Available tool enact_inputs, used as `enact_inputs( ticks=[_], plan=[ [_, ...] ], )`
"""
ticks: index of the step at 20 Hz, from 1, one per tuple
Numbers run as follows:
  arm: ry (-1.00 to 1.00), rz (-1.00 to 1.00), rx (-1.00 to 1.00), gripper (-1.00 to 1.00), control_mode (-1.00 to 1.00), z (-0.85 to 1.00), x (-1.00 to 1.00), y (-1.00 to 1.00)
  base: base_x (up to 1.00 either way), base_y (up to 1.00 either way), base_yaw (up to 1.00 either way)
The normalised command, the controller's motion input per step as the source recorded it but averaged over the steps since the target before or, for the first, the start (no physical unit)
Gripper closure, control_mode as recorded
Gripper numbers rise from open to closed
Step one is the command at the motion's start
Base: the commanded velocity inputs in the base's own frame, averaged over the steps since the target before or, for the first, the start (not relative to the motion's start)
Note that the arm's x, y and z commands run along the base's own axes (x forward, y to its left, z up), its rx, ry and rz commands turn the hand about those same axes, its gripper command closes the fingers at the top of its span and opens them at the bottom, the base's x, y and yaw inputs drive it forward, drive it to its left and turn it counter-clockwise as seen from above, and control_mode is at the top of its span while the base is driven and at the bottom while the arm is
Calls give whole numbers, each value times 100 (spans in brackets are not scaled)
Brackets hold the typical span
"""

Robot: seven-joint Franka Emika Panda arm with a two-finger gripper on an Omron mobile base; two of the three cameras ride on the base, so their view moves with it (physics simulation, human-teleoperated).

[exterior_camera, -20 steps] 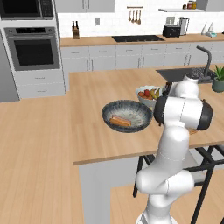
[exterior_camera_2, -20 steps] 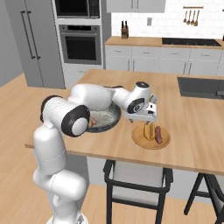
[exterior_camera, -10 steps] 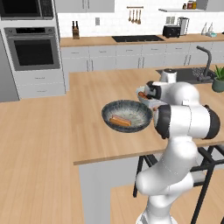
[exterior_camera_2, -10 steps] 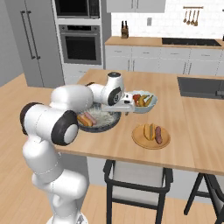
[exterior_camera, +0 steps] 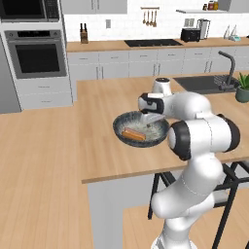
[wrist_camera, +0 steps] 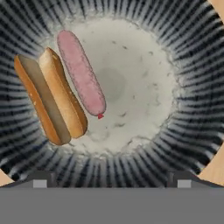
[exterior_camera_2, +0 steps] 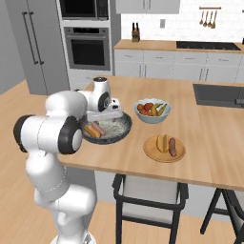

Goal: Place one bun and one sausage from the bowl on each plate.

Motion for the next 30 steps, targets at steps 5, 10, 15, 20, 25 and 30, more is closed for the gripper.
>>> enact_inputs(
  ticks=[5,10,15,20,25,30],
  plan=[
    [5,31,0,-100,-100,-11,34,89,0,0,0],
    [3,11,-1,-100,-100,-11,0,21,0,0,0],
    [10,2,0,-100,-100,-44,5,1,0,0,0],
    [11,3,0,-100,-100,-50,0,5,0,0,0],
    [8,6,0,-100,-100,-20,0,25,0,0,0],
    [3,0,0,-100,-100,-34,26,2,0,0,0]
  ],
)
